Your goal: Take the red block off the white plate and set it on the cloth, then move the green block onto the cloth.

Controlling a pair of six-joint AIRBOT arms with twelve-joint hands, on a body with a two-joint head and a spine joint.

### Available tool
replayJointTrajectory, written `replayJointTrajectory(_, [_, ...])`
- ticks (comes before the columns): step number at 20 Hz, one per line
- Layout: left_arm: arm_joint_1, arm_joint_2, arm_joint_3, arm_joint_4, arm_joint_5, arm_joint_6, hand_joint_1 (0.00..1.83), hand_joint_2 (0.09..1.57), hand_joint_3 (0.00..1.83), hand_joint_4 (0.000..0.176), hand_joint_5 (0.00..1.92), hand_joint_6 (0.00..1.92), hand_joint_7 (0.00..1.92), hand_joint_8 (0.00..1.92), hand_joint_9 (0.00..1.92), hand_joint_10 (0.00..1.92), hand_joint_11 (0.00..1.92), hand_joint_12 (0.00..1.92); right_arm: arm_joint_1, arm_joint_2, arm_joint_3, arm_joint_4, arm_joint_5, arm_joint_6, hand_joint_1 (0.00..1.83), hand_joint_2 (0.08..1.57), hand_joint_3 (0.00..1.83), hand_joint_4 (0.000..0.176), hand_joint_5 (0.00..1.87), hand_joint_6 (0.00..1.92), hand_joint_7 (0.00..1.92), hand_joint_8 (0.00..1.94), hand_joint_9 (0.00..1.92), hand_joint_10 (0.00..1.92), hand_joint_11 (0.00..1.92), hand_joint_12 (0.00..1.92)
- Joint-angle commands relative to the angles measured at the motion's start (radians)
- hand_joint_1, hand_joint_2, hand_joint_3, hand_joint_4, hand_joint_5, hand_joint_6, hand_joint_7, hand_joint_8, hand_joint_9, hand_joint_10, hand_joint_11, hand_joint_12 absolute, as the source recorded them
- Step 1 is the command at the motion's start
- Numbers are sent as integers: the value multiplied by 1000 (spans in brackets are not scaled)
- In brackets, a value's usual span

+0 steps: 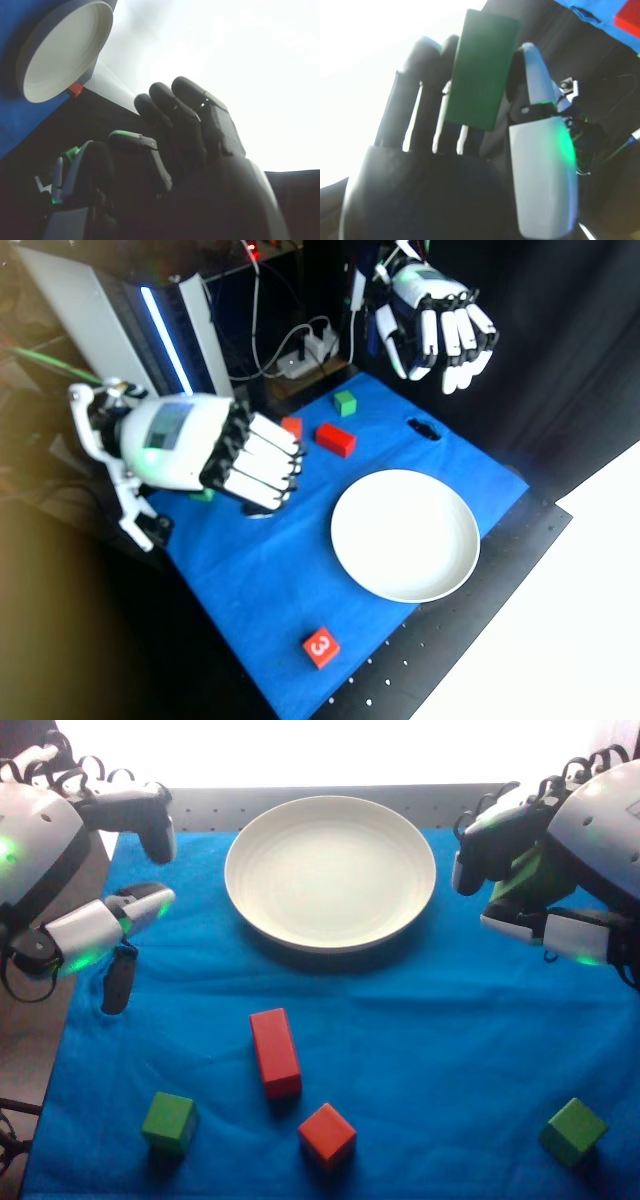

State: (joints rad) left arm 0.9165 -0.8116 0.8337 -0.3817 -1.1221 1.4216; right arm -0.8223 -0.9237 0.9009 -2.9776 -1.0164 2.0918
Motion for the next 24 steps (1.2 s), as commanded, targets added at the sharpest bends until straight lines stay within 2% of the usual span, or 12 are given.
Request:
replayJointTrajectory(1, [-5, 6, -2, 22, -124, 1, 713, 1219, 1, 0, 736, 179, 744, 88, 612, 292, 196, 1146, 0, 4, -8, -34, -121, 3, 1386, 1113, 0, 0, 978, 862, 956, 1083, 920, 1305, 868, 1647])
replayJointTrajectory(3, [-3, 6, -2, 22, -124, 1, 617, 1235, 0, 0, 746, 78, 739, 39, 636, 247, 186, 1228, -22, 4, -18, -34, -121, 3, 1389, 1103, 0, 0, 975, 885, 983, 1025, 940, 1265, 849, 1613])
replayJointTrajectory(5, [-3, 6, -2, 24, -125, 1, 574, 1237, 0, 20, 738, 47, 725, 19, 633, 248, 202, 1321, -43, 5, -28, -34, -121, 10, 1384, 1113, 2, 0, 967, 932, 950, 1062, 902, 1307, 805, 1640])
replayJointTrajectory(7, [-3, 5, -2, 24, -124, 1, 571, 1243, 0, 1, 766, 27, 756, 24, 606, 410, 204, 1444, -73, 4, -36, -34, -122, 36, 1392, 1088, 0, 0, 996, 943, 1006, 906, 987, 1181, 888, 1531])
replayJointTrajectory(9, [-4, 5, -2, 26, -122, 1, 578, 1252, 0, 14, 772, 11, 746, 14, 511, 582, 159, 1445, -100, 2, -41, -34, -124, 53, 1386, 1107, 4, 0, 923, 995, 947, 1007, 982, 1243, 944, 1555])
replayJointTrajectory(11, [-4, 3, -2, 26, -122, 1, 582, 1254, 0, 14, 767, 5, 742, 12, 478, 631, 124, 1447, -111, -3, -41, -34, -124, 59, 1393, 1088, 0, 0, 968, 954, 1034, 873, 988, 1201, 891, 1542])
replayJointTrajectory(15, [-4, 1, -2, 26, -123, 1, 619, 1255, 0, 0, 776, 4, 763, 26, 432, 790, 134, 1468, -118, -16, -41, -34, -123, 63, 1387, 1096, 1, 0, 996, 850, 980, 1027, 943, 1245, 800, 1611])
replayJointTrajectory(17, [-4, 1, -2, 26, -123, 1, 590, 1263, 0, 0, 762, 3, 754, 35, 377, 861, 55, 1547, -119, -16, -40, -34, -123, 71, 1205, 979, 0, 0, 613, 719, 640, 840, 566, 1162, 472, 1686])
replayJointTrajectory(18, [-4, 1, -2, 26, -124, 1, 563, 1270, 2, 21, 746, 0, 737, 32, 355, 869, 26, 1562, -119, -16, -40, -34, -123, 75, 1045, 939, 0, 0, 421, 557, 386, 572, 241, 964, 94, 1683])
replayJointTrajectory(19, [-4, 1, -2, 26, -125, 1, 759, 1291, 26, 145, 638, 1207, 732, 38, 381, 824, 72, 1532, -119, -16, -40, -34, -123, 78, 1009, 910, 0, 0, 353, 421, 305, 366, 120, 831, 18, 1621])
replayJointTrajectory(20, [-4, 1, -2, 26, -127, 1, 763, 1332, 6, 170, 572, 1520, 735, 52, 384, 872, 64, 1594, -119, -15, -40, -34, -123, 84, 980, 887, 0, 0, 318, 319, 279, 216, 73, 738, 3, 1545])
replayJointTrajectory(24, [-3, 1, -3, 26, -131, 1, 751, 1353, 1, 176, 538, 1622, 692, 46, 371, 710, 0, 1510, -119, -10, -40, -34, -124, 89, 845, 861, 0, 0, 69, 194, 57, 38, 0, 397, 0, 1575])
